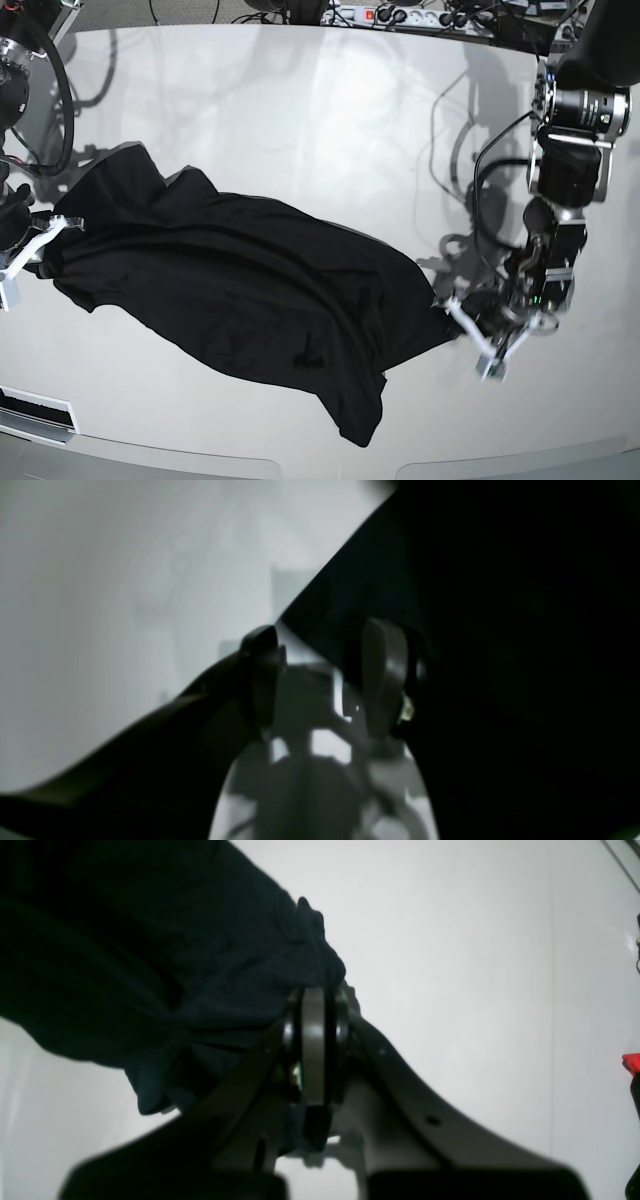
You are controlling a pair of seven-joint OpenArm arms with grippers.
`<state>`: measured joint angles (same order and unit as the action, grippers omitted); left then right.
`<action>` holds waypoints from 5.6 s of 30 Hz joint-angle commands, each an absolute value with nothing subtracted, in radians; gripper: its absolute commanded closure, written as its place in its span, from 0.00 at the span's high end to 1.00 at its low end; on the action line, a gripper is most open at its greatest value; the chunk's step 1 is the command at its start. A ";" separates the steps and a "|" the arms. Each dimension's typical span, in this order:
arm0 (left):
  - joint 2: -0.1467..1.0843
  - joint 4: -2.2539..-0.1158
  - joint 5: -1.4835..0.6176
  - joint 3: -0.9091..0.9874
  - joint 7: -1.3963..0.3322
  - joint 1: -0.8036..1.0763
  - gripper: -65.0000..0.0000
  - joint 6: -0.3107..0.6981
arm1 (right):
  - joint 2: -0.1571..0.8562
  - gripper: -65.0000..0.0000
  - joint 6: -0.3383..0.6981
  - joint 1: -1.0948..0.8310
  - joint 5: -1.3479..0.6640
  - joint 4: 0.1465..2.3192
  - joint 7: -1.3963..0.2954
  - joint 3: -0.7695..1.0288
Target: Layout the t-shirt on the table in an organized manner, then fold the t-shirt properly
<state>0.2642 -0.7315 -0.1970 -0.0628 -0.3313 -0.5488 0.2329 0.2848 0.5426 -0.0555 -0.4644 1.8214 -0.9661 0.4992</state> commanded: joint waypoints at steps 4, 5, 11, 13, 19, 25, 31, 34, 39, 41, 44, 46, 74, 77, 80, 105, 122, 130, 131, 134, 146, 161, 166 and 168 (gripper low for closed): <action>0.236 -0.658 -0.234 -0.058 -0.213 -0.588 0.44 0.251 | 0.302 0.00 0.543 -0.042 -0.476 1.841 -0.944 0.504; 0.228 -0.650 -0.223 -0.058 -0.209 -0.588 0.44 0.262 | 0.301 0.00 0.543 -0.041 -0.476 1.841 -0.944 0.504; 0.192 -0.680 -0.192 -0.058 -0.210 -0.596 0.44 0.244 | 0.300 0.00 0.543 -0.042 -0.474 1.841 -0.945 0.504; 0.179 -0.700 -0.192 -0.058 -0.210 -0.597 0.44 0.188 | 0.300 0.00 0.543 -0.041 -0.475 1.841 -0.945 0.504; 0.145 -0.712 -0.192 -0.058 -0.213 -0.593 0.44 0.045 | 0.299 0.00 0.543 -0.041 -0.476 1.841 -0.944 0.504; 0.129 -0.712 -0.192 -0.058 -0.229 -0.603 0.00 0.035 | 0.299 0.00 0.542 -0.041 -0.476 1.841 -0.944 0.504; 0.124 -0.710 -0.153 -0.058 -0.236 -0.607 0.00 0.118 | 0.299 0.00 0.535 -0.041 -0.476 1.841 -0.944 0.504; 0.116 -0.684 -0.095 -0.059 -0.234 -0.610 0.00 0.152 | 0.299 0.00 0.535 -0.041 -0.476 1.841 -0.944 0.504; 0.108 -0.604 -0.054 -0.059 -0.204 -0.610 0.00 0.173 | 0.299 0.00 0.534 -0.041 -0.476 1.841 -0.944 0.504; 0.107 -0.569 -0.053 -0.059 -0.197 -0.610 0.00 0.194 | 0.299 0.00 0.532 -0.041 -0.476 1.841 -0.944 0.504; 0.108 -0.522 -0.048 -0.059 -0.191 -0.610 0.00 0.226 | 0.299 0.00 0.532 -0.041 -0.492 1.841 -0.944 0.504; 0.108 -0.501 -0.007 -0.059 -0.207 -0.610 0.00 0.234 | 0.299 0.00 0.536 -0.041 -0.506 1.841 -0.944 0.504; 0.283 -0.809 -0.193 -0.058 -1.330 -0.585 0.00 0.251 | 0.300 0.00 0.535 -0.039 -0.505 1.841 -0.936 0.504; 0.289 -0.810 -0.193 -0.058 -1.345 -0.568 0.00 0.278 | 0.300 0.00 0.536 -0.039 -0.504 1.841 -0.936 0.504; 0.301 -0.812 -0.194 -0.058 -1.344 -0.580 0.00 0.278 | 0.300 0.00 0.536 -0.039 -0.501 1.841 -0.936 0.504; 0.545 -0.812 -0.510 0.173 -1.276 -0.683 0.00 0.371 | 0.300 0.00 0.558 -0.039 -0.498 1.841 -0.936 0.504; 0.545 -0.810 -0.498 0.570 -0.964 -0.343 0.00 0.577 | 0.300 0.00 0.558 -0.039 -0.501 1.841 -0.936 0.504; 0.532 -0.810 -0.499 0.570 -0.897 -0.344 0.00 0.538 | 0.300 0.00 0.558 -0.039 -0.502 1.841 -0.936 0.504; 0.532 -0.810 -0.508 0.570 -0.899 -0.344 0.00 0.539 | 0.300 0.00 0.558 -0.039 -0.502 1.841 -0.936 0.504; 0.531 -0.810 -0.573 0.570 -0.930 -0.344 0.37 0.539 | 0.300 0.00 0.558 -0.039 -0.502 1.841 -0.936 0.504; 0.425 -0.810 -0.618 0.570 -0.909 -0.344 0.76 0.547 | 0.300 0.00 0.559 -0.039 -0.538 1.841 -0.936 0.504; 0.234 -0.810 -0.468 0.570 -0.783 -0.344 0.54 0.497 | 0.300 0.00 0.558 -0.039 -0.549 1.841 -0.944 0.504; 0.239 -0.810 -0.468 0.570 -0.787 -0.350 0.00 0.501 | 0.300 0.02 0.556 -0.033 -0.573 1.841 -0.943 0.504; 0.244 -0.810 -0.468 0.570 -0.796 -0.356 0.00 0.501 | 0.300 0.25 0.527 -0.023 -0.567 1.841 -0.936 0.504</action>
